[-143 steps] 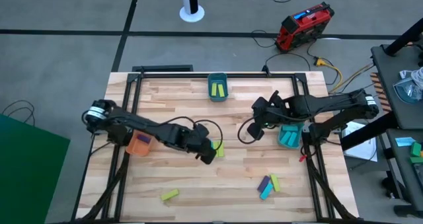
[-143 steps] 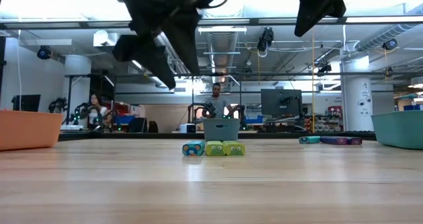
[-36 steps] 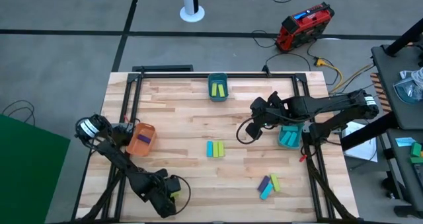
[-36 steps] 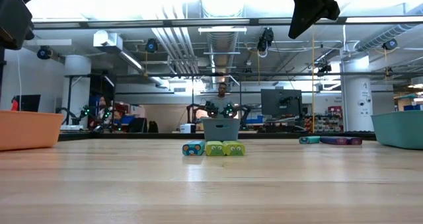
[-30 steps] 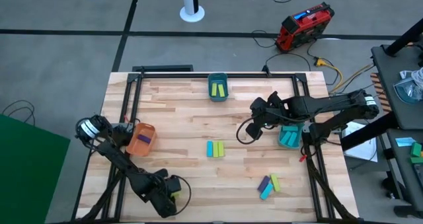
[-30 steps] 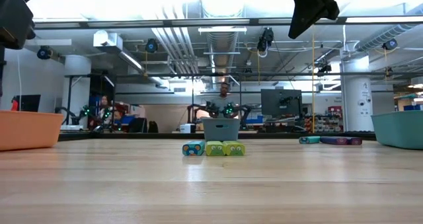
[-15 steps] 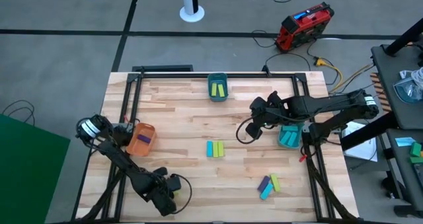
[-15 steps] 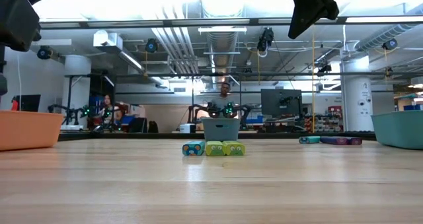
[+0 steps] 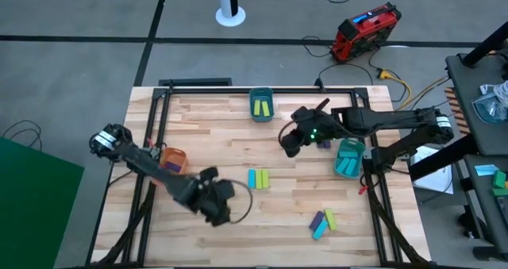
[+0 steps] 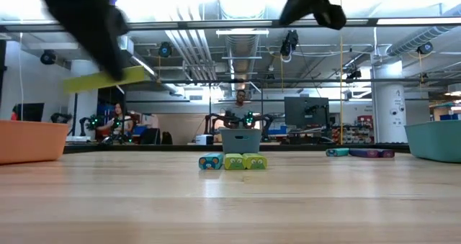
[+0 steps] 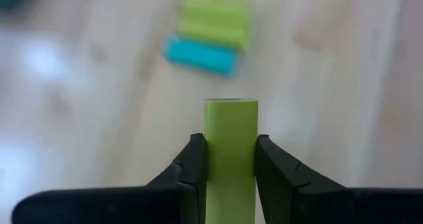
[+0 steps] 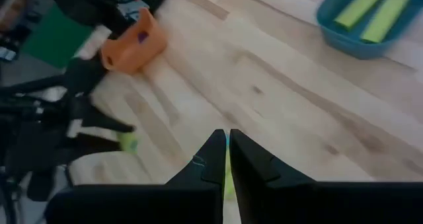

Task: Sort blocks
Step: Put the green block into the blue bin

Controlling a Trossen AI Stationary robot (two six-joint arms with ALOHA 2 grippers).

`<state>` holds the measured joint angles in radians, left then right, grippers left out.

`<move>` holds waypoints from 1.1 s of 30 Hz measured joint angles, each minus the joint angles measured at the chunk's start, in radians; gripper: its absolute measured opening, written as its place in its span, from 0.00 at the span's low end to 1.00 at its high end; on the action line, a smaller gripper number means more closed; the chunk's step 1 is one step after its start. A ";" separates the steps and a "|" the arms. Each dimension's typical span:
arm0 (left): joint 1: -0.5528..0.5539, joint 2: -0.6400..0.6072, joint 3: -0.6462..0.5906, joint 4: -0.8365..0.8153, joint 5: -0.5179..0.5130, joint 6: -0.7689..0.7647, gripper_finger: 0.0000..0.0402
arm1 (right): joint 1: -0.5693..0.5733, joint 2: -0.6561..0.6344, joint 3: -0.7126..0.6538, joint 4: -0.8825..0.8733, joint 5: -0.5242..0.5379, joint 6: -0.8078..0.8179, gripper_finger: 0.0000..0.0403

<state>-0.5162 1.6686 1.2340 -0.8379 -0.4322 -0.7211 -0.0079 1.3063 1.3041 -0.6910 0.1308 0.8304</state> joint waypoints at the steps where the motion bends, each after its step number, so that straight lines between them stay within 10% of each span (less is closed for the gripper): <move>1: 0.026 -0.009 0.008 0.003 -0.021 0.046 0.17 | -0.004 0.002 0.000 0.025 -0.008 0.001 0.03; 20: 0.393 -0.280 -0.091 0.315 0.021 0.744 0.17 | -0.038 0.104 0.019 0.217 -0.010 0.141 0.05; 33: 0.536 -0.282 -0.096 0.487 0.191 0.918 0.17 | -0.087 0.242 0.135 0.262 -0.086 0.146 0.52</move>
<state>0.0200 1.3870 1.1381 -0.3505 -0.2416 0.1972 -0.0949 1.5480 1.4389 -0.4289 0.0447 0.9768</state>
